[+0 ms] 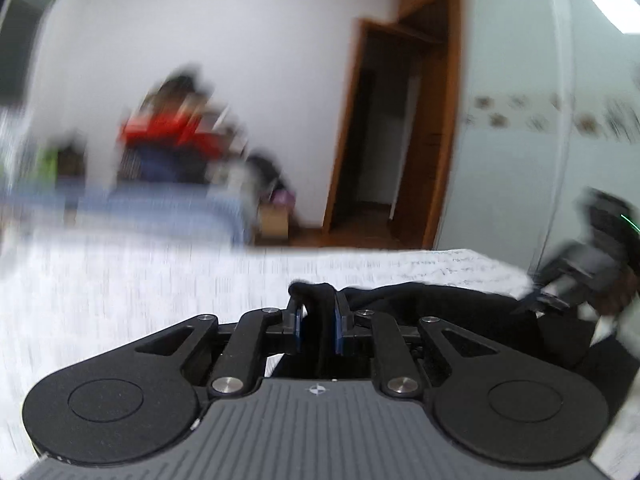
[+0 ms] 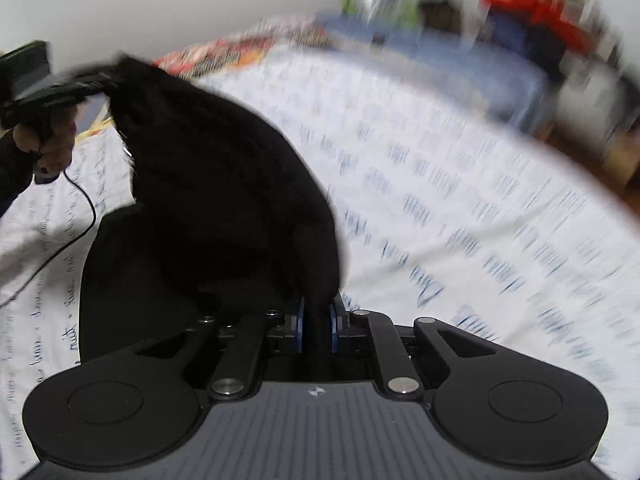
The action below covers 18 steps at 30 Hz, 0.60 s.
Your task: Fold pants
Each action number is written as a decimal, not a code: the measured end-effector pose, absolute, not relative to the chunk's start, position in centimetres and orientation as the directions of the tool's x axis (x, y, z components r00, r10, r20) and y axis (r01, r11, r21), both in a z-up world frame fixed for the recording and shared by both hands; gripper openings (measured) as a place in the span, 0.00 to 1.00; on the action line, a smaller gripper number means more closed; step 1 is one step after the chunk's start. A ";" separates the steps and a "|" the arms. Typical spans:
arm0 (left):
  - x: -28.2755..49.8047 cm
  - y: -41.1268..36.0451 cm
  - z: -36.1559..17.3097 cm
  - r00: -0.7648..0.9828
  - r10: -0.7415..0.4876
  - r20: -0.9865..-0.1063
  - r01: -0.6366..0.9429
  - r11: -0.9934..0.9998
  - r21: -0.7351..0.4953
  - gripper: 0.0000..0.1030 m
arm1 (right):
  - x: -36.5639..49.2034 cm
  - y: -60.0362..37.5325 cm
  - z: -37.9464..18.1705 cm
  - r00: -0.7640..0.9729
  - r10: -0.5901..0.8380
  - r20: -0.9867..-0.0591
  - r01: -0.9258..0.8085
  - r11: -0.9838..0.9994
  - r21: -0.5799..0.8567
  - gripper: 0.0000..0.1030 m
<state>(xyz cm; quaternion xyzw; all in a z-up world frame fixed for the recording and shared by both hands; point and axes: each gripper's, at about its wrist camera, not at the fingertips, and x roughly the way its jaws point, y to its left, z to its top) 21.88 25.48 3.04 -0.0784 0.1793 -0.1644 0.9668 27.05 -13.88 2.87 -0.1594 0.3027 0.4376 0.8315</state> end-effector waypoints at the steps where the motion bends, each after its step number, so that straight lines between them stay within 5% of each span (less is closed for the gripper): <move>1: 21.5 26.3 2.3 0.866 -0.349 -0.359 0.248 0.922 -0.297 0.18 | 23.7 -13.7 3.5 0.471 0.631 -0.616 -0.830 0.553 -0.068 0.11; 4: 20.0 28.9 -1.8 0.813 -0.367 -0.453 0.092 0.848 -0.522 0.25 | 15.3 -11.6 1.0 0.503 0.587 -0.634 -0.843 0.496 -0.209 0.11; 7: 18.4 30.8 -5.3 0.776 -0.340 -0.532 -0.066 0.794 -0.604 0.44 | 11.0 -9.3 -4.6 0.533 0.478 -0.698 -0.825 0.476 -0.304 0.11; 9: 17.2 32.2 -6.3 0.749 -0.350 -0.562 -0.171 0.718 -0.675 0.70 | 11.3 -9.3 -6.6 0.515 0.462 -0.723 -0.813 0.530 -0.240 0.11; 13: 13.8 33.3 -5.4 0.777 -0.321 -0.542 -0.194 0.697 -0.691 0.73 | 11.8 -9.5 -6.2 0.500 0.517 -0.695 -0.805 0.573 -0.153 0.11; 15: 12.3 32.8 -5.1 0.800 -0.300 -0.519 -0.189 0.695 -0.694 0.73 | 13.3 -10.5 -5.1 0.470 0.602 -0.645 -0.771 0.636 0.032 0.15; 16: 11.9 32.6 -5.1 0.800 -0.300 -0.519 -0.193 0.691 -0.697 0.73 | 14.5 -11.1 -4.9 0.448 0.636 -0.628 -0.733 0.664 0.150 0.29; 17: 11.6 32.4 -5.1 0.796 -0.306 -0.522 -0.196 0.686 -0.700 0.73 | 16.1 -12.2 -5.0 0.427 0.674 -0.603 -0.654 0.691 0.308 0.59; 18: 11.4 32.1 -5.0 0.794 -0.311 -0.522 -0.196 0.682 -0.705 0.73 | 17.3 -13.2 -5.1 0.424 0.694 -0.582 -0.578 0.702 0.416 0.76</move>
